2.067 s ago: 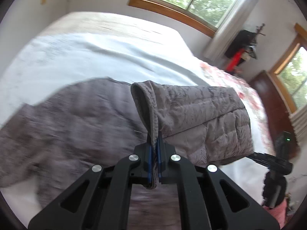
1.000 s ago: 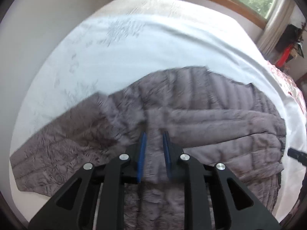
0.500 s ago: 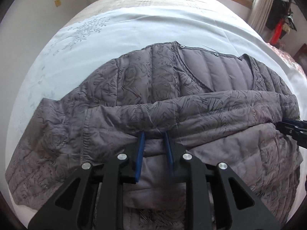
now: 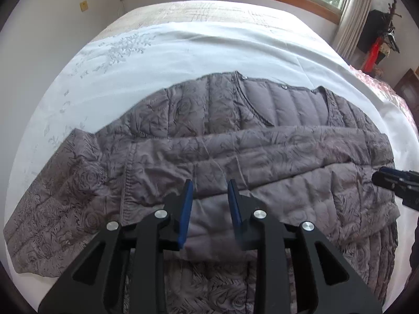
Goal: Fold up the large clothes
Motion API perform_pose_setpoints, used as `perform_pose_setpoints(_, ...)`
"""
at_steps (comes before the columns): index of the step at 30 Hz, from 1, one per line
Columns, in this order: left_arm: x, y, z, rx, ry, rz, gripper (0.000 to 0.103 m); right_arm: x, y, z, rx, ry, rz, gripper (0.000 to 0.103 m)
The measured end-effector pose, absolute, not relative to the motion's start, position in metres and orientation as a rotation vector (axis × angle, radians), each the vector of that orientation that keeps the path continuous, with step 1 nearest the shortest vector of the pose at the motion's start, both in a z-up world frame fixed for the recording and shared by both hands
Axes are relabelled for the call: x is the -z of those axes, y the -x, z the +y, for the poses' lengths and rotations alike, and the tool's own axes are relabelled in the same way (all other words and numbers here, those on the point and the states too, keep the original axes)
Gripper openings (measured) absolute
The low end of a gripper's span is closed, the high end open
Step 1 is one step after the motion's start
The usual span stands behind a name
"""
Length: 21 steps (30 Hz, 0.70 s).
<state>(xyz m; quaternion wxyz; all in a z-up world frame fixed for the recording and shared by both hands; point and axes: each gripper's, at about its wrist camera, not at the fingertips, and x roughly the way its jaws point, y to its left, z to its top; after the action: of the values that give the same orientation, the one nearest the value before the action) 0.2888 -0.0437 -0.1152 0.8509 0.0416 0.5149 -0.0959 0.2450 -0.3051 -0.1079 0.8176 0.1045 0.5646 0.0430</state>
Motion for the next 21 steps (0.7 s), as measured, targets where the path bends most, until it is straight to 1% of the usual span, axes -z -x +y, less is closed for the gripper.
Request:
perform_pose_setpoints(4,0.132,-0.290,-0.043,0.198,-0.111,1.114,0.029,0.127,-0.246,-0.300,-0.076,-0.197,1.249,0.043)
perform_pose_setpoints(12,0.148,-0.290,-0.043,0.207,-0.117,1.109,0.029,0.142,-0.243,-0.299,-0.072,-0.195,1.223,0.043)
perform_pose_setpoints(16,0.146,-0.290,-0.041,0.208,-0.104,1.114,0.029,0.141,-0.247,-0.301,-0.083,-0.214,1.238,0.043)
perform_pose_setpoints(19,0.139,-0.291,-0.041,0.201,-0.100,1.124,0.030,0.129,-0.246,-0.301,-0.085,-0.222,1.239,0.044)
perform_pose_setpoints(20,0.135,-0.290,-0.039,0.197,-0.095,1.120,0.029,0.121,-0.244,-0.300,-0.092,-0.228,1.220,0.045)
perform_pose_setpoints(21,0.130,-0.287,-0.036,0.193,-0.093,1.111,0.030,0.115,-0.242,-0.299,-0.093,-0.221,1.204,0.050)
